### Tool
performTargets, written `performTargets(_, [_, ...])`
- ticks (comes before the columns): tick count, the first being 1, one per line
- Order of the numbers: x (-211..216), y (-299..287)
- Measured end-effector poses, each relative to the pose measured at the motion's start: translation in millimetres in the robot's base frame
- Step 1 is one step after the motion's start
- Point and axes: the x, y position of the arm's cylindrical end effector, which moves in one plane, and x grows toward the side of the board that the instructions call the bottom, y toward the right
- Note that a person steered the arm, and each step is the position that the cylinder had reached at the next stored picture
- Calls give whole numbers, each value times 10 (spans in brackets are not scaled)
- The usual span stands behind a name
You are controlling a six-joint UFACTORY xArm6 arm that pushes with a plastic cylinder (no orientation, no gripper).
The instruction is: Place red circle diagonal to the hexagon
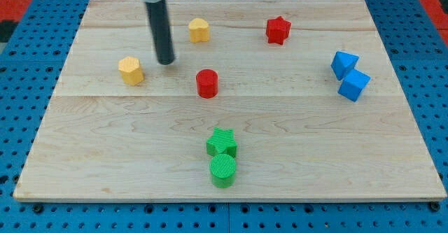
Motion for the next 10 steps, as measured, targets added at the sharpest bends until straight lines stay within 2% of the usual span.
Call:
performTargets(2, [485,-967])
performTargets(3, [312,-646])
performTargets(4, [200,243])
performTargets(5, [214,809])
performTargets(6, [428,1106])
performTargets(7, [799,1110])
performTargets(8, [670,1713])
performTargets(9, [858,1866])
performTargets(10, [1130,1317])
